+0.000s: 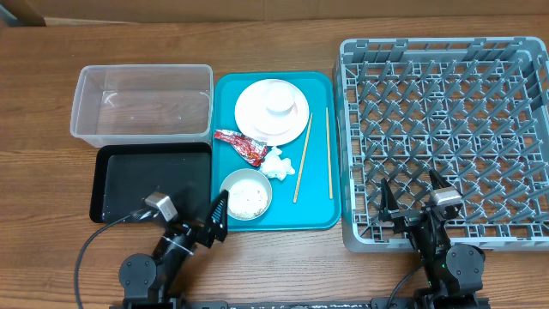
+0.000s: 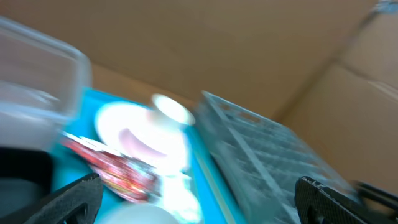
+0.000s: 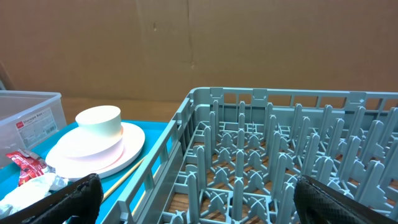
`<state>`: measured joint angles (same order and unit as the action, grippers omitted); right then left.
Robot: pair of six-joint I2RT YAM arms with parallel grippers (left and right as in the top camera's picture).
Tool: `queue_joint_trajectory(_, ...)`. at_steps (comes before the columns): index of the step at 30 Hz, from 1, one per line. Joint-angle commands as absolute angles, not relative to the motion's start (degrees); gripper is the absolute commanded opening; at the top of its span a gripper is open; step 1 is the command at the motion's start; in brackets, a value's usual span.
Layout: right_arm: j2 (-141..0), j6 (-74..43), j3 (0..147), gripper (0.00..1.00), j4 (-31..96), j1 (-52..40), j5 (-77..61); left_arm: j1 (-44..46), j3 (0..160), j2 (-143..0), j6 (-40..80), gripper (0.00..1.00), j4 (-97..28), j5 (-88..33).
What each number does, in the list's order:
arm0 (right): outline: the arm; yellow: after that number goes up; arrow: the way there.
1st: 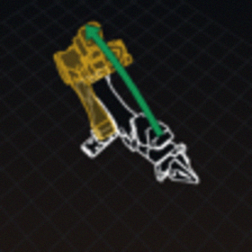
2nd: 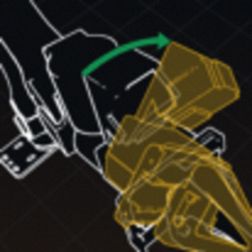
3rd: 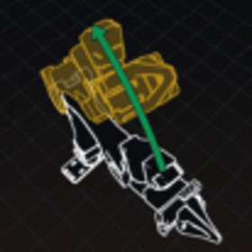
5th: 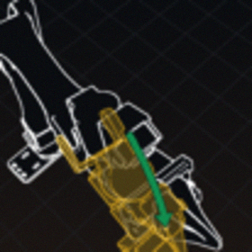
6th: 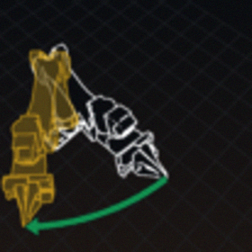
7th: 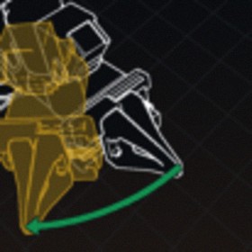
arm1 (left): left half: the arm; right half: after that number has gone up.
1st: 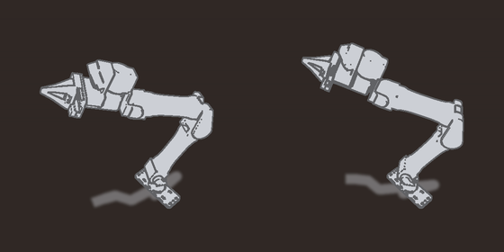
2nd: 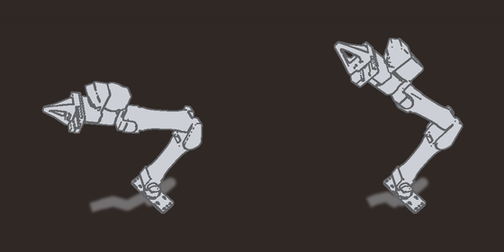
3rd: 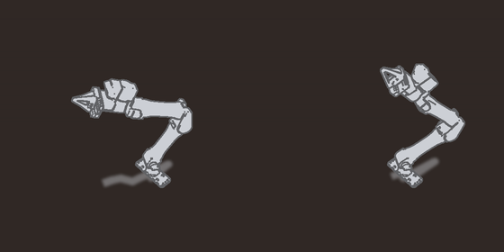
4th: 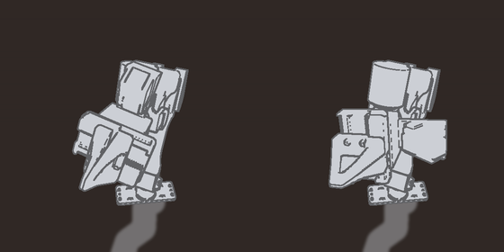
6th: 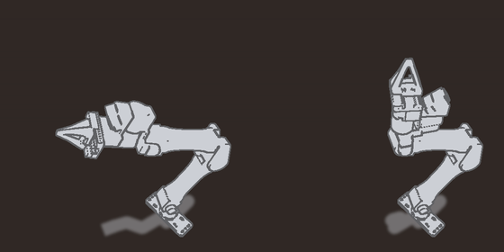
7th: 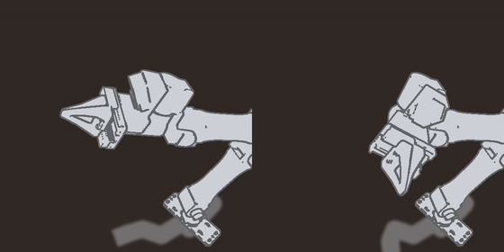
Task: Sort waste into correct bins and load items into the dishwasher
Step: 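Move the left gripper over the white rice bowl on the teal tray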
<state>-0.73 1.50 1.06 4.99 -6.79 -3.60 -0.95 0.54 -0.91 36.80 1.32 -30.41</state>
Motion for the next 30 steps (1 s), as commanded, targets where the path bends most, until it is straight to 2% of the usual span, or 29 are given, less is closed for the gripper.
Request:
queue_joint_trajectory(1, -0.2, 1.7, 0.4, 1.0, 4.6, -6.7, -3.5, -1.1, 3.3, -0.3, 46.7, 1.0, 1.5, -42.4)
queue_joint_trajectory(6, -0.2, 1.7, 0.4, 1.0, 4.6, -6.7, -3.5, -1.1, 11.6, -0.3, 48.0, 1.0, -2.3, -46.1)
queue_joint_trajectory(14, -0.2, 1.7, 0.4, 1.0, 4.6, -6.7, -3.5, -1.1, 31.9, -8.1, 39.7, 1.0, -20.7, -44.6)
queue_joint_trajectory(17, -0.2, 1.7, 0.4, 1.0, 4.6, -6.7, -3.5, -1.0, 41.1, -17.0, 33.7, 1.0, -32.8, -45.3)
queue_joint_trajectory(21, -0.2, 1.7, 0.4, 1.0, 4.6, -6.7, -3.5, -0.6, 55.5, -33.3, 20.1, 1.0, -55.4, -46.0)
queue_joint_trajectory(24, -0.2, 1.7, 0.4, 1.0, 4.6, -6.7, -3.5, 1.1, 66.9, -46.0, 12.0, 1.0, -72.4, -40.4)
queue_joint_trajectory(27, -0.2, 1.7, 0.4, 1.0, 4.6, -6.7, -3.5, 3.7, 75.6, -56.1, 11.6, 1.0, -83.9, -32.1)
queue_joint_trajectory(30, -0.2, 1.7, 0.4, 1.0, 4.6, -6.7, -3.5, 6.1, 80.4, -63.9, 12.1, 1.0, -89.4, -30.5)
